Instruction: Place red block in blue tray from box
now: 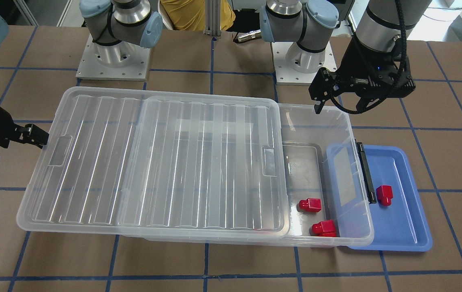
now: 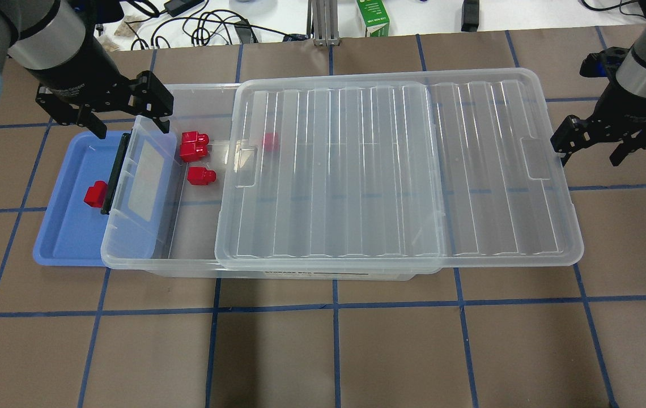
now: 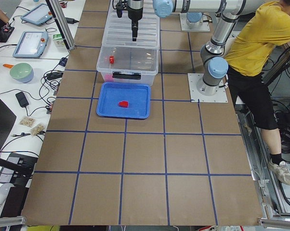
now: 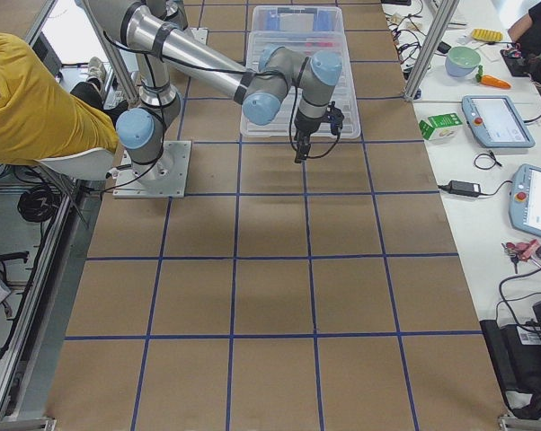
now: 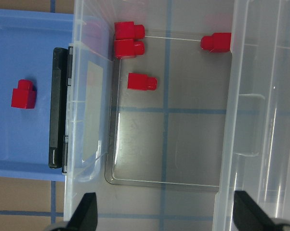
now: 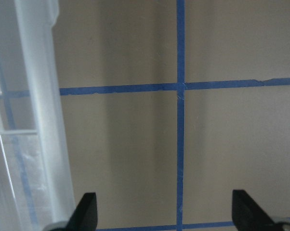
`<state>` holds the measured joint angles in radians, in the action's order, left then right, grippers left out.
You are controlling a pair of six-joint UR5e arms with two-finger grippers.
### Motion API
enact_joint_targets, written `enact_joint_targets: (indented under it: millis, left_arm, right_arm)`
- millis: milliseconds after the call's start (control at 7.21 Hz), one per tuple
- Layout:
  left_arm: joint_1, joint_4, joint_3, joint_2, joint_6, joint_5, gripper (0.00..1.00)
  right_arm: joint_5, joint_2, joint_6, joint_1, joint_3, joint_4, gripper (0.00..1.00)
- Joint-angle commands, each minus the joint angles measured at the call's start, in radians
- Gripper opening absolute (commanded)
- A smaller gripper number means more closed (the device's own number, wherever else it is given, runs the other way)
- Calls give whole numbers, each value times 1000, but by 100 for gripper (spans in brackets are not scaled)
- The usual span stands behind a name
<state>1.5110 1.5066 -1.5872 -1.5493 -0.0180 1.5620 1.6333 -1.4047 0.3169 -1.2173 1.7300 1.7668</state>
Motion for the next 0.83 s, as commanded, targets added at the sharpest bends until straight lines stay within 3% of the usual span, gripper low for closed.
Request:
enact_joint_targets:
  millis: [0, 694]
  left_arm:
    - [0, 0, 0, 0, 0, 1, 100]
    - [0, -3, 0, 0, 0, 1, 100]
  right_arm:
    - [-35, 1, -2, -10, 3, -1, 100]
    - [-49, 1, -148, -152, 8, 14, 100]
